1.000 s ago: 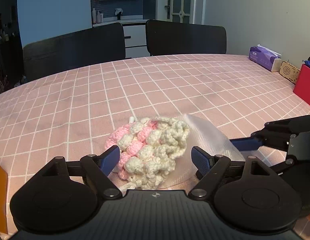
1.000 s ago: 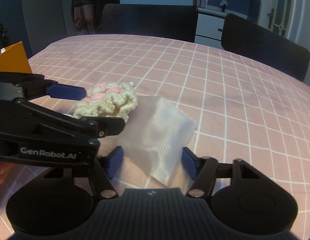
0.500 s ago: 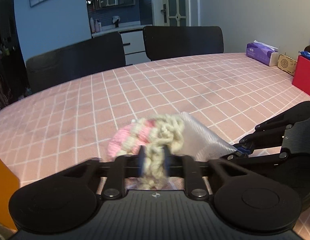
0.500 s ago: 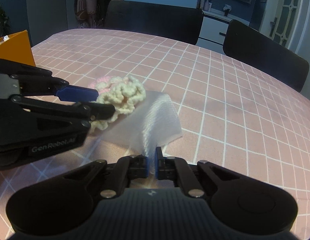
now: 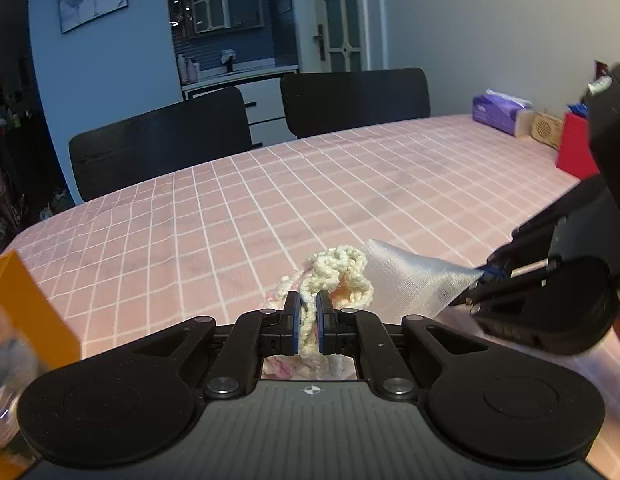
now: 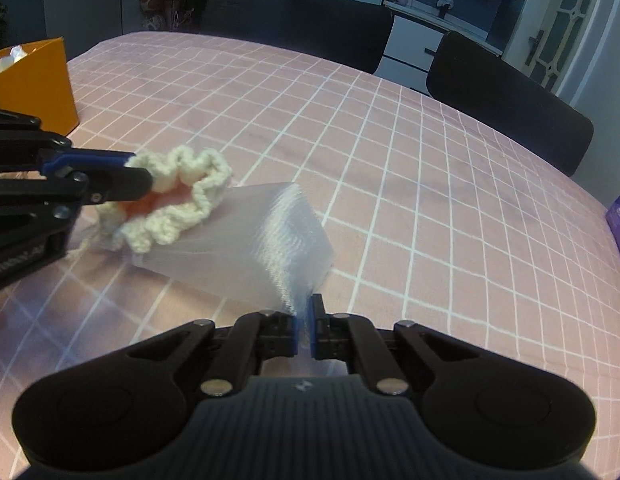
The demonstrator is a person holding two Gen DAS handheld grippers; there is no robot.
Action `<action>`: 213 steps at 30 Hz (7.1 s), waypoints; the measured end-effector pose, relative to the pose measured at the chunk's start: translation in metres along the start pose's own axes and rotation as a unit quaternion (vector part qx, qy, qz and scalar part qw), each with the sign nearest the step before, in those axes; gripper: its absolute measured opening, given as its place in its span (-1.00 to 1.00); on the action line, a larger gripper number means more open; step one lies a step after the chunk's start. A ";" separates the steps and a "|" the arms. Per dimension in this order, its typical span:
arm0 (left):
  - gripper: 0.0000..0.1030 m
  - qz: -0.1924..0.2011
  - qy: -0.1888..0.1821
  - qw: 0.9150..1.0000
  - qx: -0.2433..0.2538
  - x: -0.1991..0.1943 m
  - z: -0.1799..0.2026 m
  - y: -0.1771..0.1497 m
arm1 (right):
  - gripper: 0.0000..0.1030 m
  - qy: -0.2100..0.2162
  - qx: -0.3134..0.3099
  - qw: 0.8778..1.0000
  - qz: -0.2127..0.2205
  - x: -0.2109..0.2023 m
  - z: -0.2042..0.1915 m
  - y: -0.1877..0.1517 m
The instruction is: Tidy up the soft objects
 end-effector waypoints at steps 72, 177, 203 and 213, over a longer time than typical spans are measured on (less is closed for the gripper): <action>-0.36 -0.069 -0.037 0.979 -0.191 -0.070 -0.017 -0.107 | -1.00 0.105 -0.040 0.993 -0.030 -0.046 -0.095 -0.070; 0.53 0.251 0.197 0.939 -0.126 -0.297 -0.132 -0.057 | 0.92 0.007 0.019 0.934 0.357 -0.235 -0.251 0.008; 0.70 0.132 0.207 0.954 -0.170 -0.259 -0.116 -0.151 | 0.94 -0.011 0.089 0.949 0.302 -0.168 -0.265 -0.074; 0.71 0.120 0.206 0.958 -0.161 -0.253 -0.110 -0.155 | 0.94 -0.013 0.096 0.950 0.298 -0.164 -0.261 -0.076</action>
Point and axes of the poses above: each gripper's, at about its wrist camera, not at the fingertips, and x roughly the way its jaws point, z to its right, y to its top, the point moved 5 cm from there along x, roughly the way its jaws point, and after that the axes turned 7 degrees about y, right-handed, at the moved point
